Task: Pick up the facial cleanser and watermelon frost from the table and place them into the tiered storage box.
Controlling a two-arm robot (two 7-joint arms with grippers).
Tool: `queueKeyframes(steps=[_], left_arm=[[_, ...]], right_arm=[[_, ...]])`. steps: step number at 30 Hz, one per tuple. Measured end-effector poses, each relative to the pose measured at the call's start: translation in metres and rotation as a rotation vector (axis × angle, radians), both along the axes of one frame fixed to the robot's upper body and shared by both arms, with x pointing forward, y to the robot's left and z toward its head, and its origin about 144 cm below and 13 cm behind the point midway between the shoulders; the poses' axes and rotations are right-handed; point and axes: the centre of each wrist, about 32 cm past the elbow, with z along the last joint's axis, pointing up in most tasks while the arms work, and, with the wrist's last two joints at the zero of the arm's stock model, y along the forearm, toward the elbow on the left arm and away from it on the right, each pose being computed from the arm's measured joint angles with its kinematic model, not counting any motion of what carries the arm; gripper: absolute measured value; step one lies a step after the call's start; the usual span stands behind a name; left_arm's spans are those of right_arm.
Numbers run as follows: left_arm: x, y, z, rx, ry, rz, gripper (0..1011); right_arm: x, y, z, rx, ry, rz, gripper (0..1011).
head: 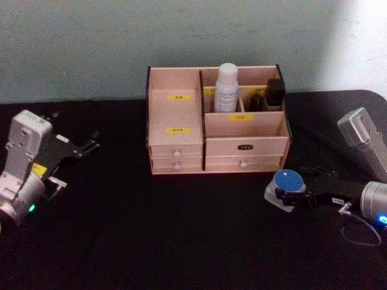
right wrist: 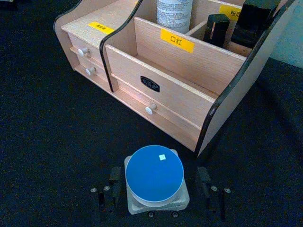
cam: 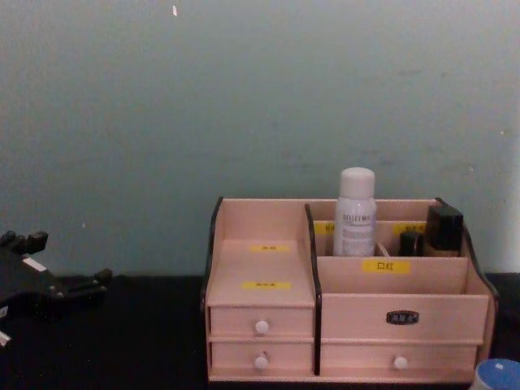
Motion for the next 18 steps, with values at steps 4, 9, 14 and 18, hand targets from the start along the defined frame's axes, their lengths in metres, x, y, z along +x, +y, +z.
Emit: queueKeyframes(steps=[4, 9, 14, 18], left_arm=[[0.0, 0.0, 0.0, 0.0, 0.0, 0.0, 1001], [0.0, 0.0, 0.0, 0.0, 0.0, 0.0, 1001], [0.0, 0.0, 0.0, 0.0, 0.0, 0.0, 1001], [0.0, 0.0, 0.0, 0.0, 0.0, 0.0, 1001]], right_arm=[[-0.0001, -0.0001, -0.0001, 0.0, 0.0, 0.0, 1003], [-0.0002, -0.0002, -0.0001, 0.0, 0.001, -0.001, 1002], [-0.0002, -0.0004, 0.0001, 0.0, 0.001, -0.001, 993], [-0.0002, -0.0004, 0.0003, 0.0, 0.001, -0.001, 916]])
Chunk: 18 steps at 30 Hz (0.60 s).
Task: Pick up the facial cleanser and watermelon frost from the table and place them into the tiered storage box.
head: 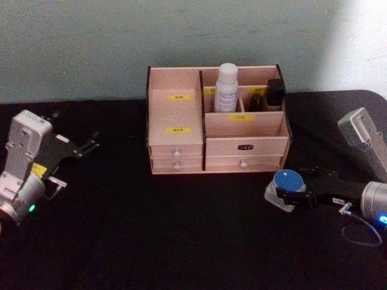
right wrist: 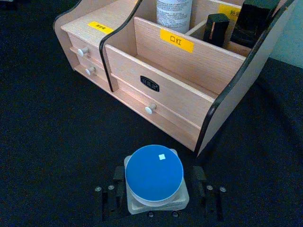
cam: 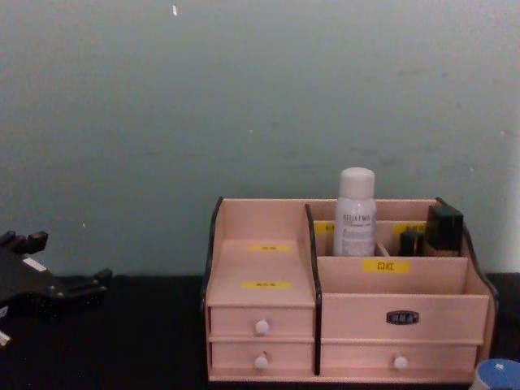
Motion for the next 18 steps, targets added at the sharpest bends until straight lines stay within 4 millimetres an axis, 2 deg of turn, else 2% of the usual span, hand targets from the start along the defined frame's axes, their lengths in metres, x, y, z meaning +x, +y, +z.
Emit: queueKeyframes(steps=[3, 5, 6, 9, 18], left_arm=[[0.0, 0.0, 0.0, 0.0, 0.0, 0.0, 1001], [0.0, 0.0, 0.0, 0.0, 0.0, 0.0, 1001], [0.0, 0.0, 0.0, 0.0, 0.0, 0.0, 1001], [0.0, 0.0, 0.0, 0.0, 0.0, 0.0, 1001], [0.0, 0.0, 0.0, 0.0, 0.0, 0.0, 1001]], right_arm=[[0.0, 0.0001, 0.0001, 0.0, 0.0, 0.0, 869], [0.0, 0.0001, 0.0001, 0.0, 0.0, 0.0, 810], [0.0, 0.0001, 0.0002, 0.001, 0.0, 0.0, 749], [0.0, 0.0001, 0.0002, 0.001, 0.0, 0.0, 706], [0.0, 0.0001, 0.0002, 0.001, 0.001, 0.0, 706]])
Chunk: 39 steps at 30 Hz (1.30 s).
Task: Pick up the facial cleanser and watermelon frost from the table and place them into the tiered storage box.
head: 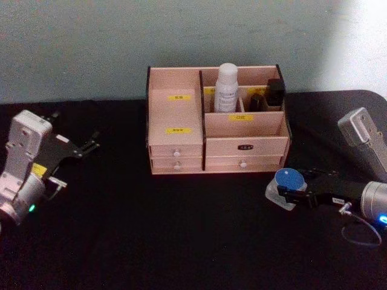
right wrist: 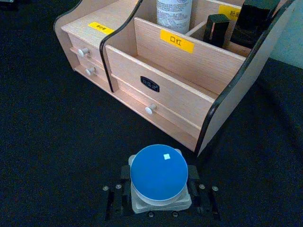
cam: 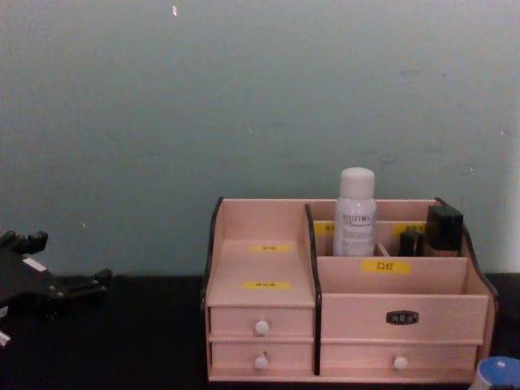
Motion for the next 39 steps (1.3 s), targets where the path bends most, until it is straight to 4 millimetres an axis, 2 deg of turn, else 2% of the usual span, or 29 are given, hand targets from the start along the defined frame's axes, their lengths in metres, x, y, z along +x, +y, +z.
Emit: queueKeyframes(steps=[12, 23, 28, 39], left_arm=[[0.0, 0.0, 0.0, 0.0, 0.0, 0.0, 1001], [0.0, 0.0, 0.0, 0.0, 0.0, 0.0, 1001], [0.0, 0.0, 0.0, 0.0, 0.0, 0.0, 1001], [0.0, 0.0, 0.0, 0.0, 0.0, 0.0, 1001]], right_arm=[[0.0, -0.001, 0.001, 0.003, 0.0, 0.017, 706], [0.003, 0.001, 0.016, 0.057, -0.019, 0.109, 706], [0.011, 0.009, 0.027, 0.076, -0.048, 0.149, 706], [0.034, 0.039, 0.05, 0.097, -0.12, 0.217, 706]])
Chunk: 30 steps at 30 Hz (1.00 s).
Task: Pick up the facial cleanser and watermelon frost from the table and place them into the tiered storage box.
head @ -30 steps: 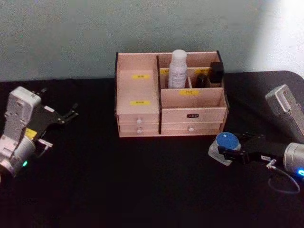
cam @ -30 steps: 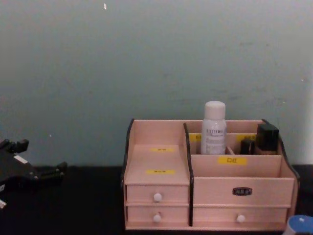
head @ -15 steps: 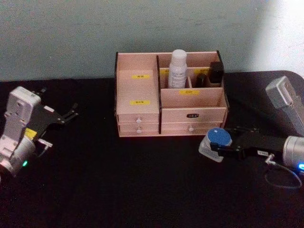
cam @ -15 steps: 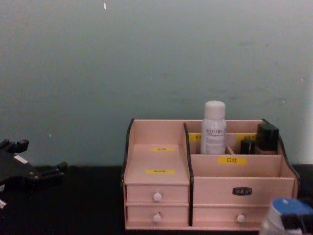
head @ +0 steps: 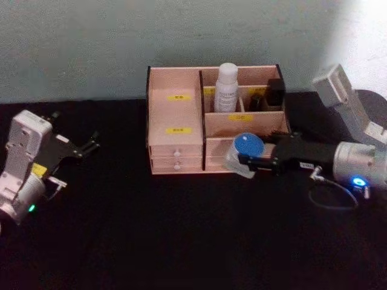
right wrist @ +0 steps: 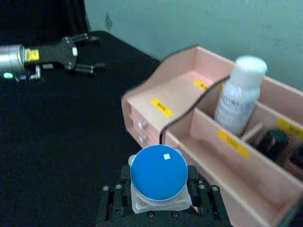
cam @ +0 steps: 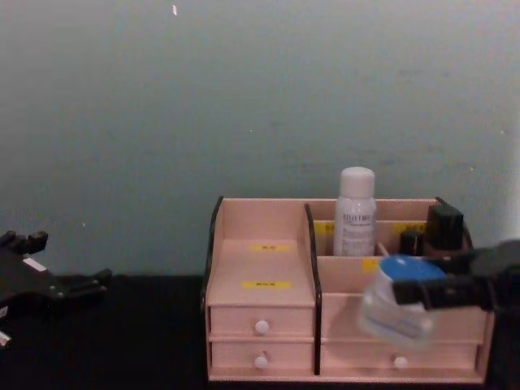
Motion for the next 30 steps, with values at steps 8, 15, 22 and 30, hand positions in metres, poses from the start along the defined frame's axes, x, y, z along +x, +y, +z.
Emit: queueKeyframes(steps=[8, 15, 22, 30], left_arm=[[0.0, 0.0, 0.0, 0.0, 0.0, 0.0, 1001], [0.0, 0.0, 0.0, 0.0, 0.0, 0.0, 1001], [0.0, 0.0, 0.0, 0.0, 0.0, 0.0, 1001], [0.0, 0.0, 0.0, 0.0, 0.0, 0.0, 1001]], right_arm=[[0.019, 0.023, 0.009, 0.019, -0.026, 0.015, 705], [0.037, 0.043, 0.013, 0.026, -0.036, 0.029, 706], [0.053, 0.06, 0.016, 0.026, -0.047, 0.037, 706], [0.068, 0.076, 0.018, 0.024, -0.058, 0.048, 706]])
